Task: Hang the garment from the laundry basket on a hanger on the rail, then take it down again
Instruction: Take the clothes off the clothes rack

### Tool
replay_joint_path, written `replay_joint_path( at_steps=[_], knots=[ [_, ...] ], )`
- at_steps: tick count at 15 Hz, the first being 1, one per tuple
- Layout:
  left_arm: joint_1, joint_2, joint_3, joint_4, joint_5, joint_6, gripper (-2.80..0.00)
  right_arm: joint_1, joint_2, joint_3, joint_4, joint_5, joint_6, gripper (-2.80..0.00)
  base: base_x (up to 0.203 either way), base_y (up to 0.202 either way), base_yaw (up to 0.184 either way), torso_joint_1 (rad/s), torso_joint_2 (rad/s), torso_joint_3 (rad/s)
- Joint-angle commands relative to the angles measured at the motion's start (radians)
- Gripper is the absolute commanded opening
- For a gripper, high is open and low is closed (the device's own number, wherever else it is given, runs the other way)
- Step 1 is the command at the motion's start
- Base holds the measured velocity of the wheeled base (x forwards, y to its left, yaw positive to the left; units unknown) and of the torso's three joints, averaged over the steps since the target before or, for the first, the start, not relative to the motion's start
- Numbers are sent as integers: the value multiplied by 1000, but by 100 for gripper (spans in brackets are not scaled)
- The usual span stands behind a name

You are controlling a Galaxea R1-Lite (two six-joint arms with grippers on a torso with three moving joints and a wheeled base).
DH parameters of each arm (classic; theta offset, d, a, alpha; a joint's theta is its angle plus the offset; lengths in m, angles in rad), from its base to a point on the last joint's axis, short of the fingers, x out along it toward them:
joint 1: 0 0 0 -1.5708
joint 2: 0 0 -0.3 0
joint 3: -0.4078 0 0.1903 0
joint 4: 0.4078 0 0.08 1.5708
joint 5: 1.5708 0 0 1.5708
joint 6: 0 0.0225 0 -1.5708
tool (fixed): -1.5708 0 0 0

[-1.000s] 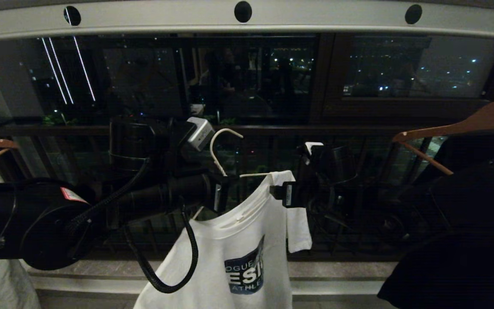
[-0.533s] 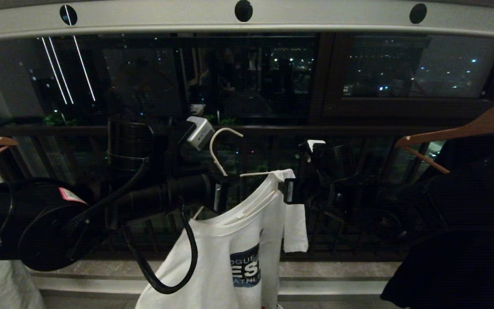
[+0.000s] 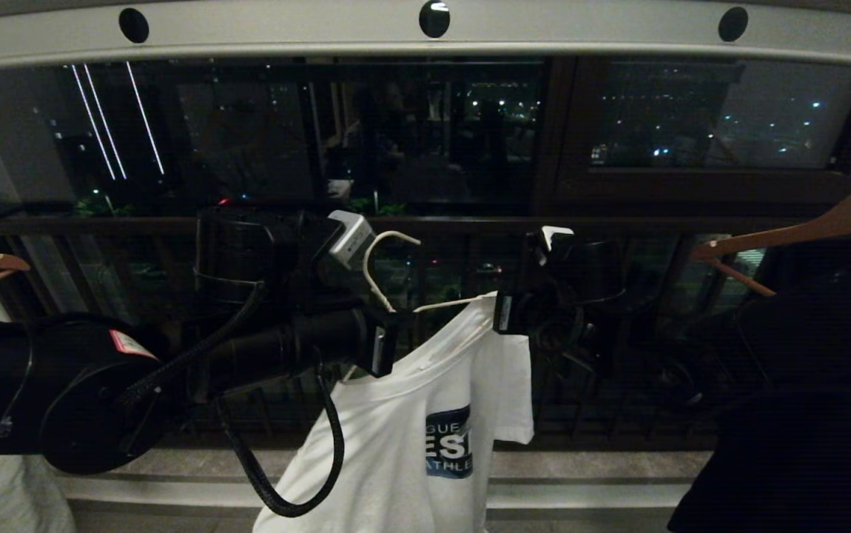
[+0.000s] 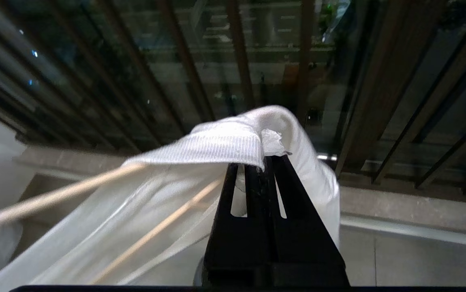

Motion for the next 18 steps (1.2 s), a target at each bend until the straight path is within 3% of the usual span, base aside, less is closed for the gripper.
replay_joint_path(
  at_steps=[1,6,11,18],
  knots=[
    [-3,-2,0,-3,-2,-1,-280,-42,13,-19,-6,-1,2,-280,0,0,0,0,0,0],
    [-3,1,0,-3,0,-1,-280,-133,48,-66,-5,0,-2,-280,0,0,0,0,0,0],
    [-3,3,0,-5,0,-2,-280,-130,102,-71,-5,1,-1,-280,0,0,0,0,0,0],
    [-1,14,-24,-15,6,-28,-280,97,75,36,-1,-3,-5,-280,0,0,0,0,0,0]
  ],
)
